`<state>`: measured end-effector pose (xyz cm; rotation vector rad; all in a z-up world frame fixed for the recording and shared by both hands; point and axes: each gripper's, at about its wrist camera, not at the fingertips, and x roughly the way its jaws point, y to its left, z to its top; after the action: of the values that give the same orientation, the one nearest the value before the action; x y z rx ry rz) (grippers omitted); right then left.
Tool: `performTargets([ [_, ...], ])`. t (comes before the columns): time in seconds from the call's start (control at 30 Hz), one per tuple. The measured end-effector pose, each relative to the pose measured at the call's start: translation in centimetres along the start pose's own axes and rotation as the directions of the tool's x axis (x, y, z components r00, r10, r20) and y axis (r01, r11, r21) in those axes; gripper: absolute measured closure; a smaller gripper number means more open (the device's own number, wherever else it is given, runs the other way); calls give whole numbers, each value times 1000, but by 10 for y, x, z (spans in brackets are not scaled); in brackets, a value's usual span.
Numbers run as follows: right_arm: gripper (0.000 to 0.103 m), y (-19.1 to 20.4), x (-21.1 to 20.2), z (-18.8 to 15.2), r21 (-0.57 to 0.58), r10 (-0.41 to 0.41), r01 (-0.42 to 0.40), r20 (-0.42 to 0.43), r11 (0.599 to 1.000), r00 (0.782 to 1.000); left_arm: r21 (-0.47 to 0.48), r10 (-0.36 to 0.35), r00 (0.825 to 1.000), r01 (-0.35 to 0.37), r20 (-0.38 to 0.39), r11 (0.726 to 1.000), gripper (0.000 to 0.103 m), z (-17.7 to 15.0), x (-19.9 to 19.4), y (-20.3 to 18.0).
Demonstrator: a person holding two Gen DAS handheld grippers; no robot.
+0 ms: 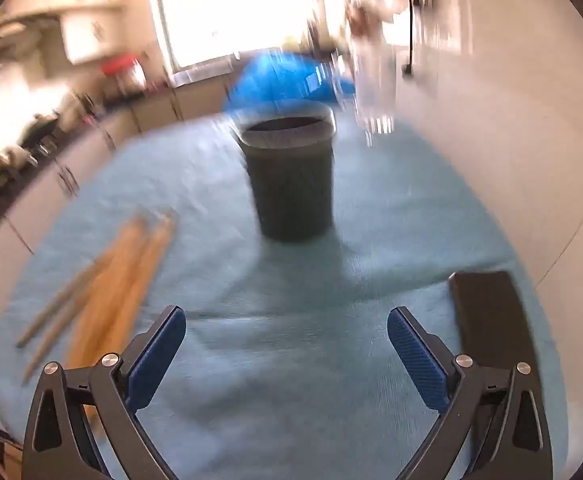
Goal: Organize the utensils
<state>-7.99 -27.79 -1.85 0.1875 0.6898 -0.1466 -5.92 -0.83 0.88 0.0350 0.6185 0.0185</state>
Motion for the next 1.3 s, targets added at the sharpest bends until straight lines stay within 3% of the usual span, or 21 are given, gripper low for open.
performTargets([
  [0.1,1,16,-35,-2,-22,43,-40,138,999,989,-22,7,1000,-7,-5,1000,6,4,0,3],
  [0.2,1,41,-49,-18,-69,97,-84,203,994,974,-38,34,999,-35,-3,999,6,4,1,6],
  [0.33,1,61,-58,-24,-157,105,-64,265,985,959,-40,57,998,-57,-13,998,6,0,6,8],
  [0.57,2,68,-66,-27,-160,98,-52,298,986,949,-31,60,998,-61,-26,998,6,-3,12,11],
  [1.3,2,67,-66,-29,-166,66,-24,251,986,966,-17,46,998,-46,-50,999,6,-12,19,7],
])
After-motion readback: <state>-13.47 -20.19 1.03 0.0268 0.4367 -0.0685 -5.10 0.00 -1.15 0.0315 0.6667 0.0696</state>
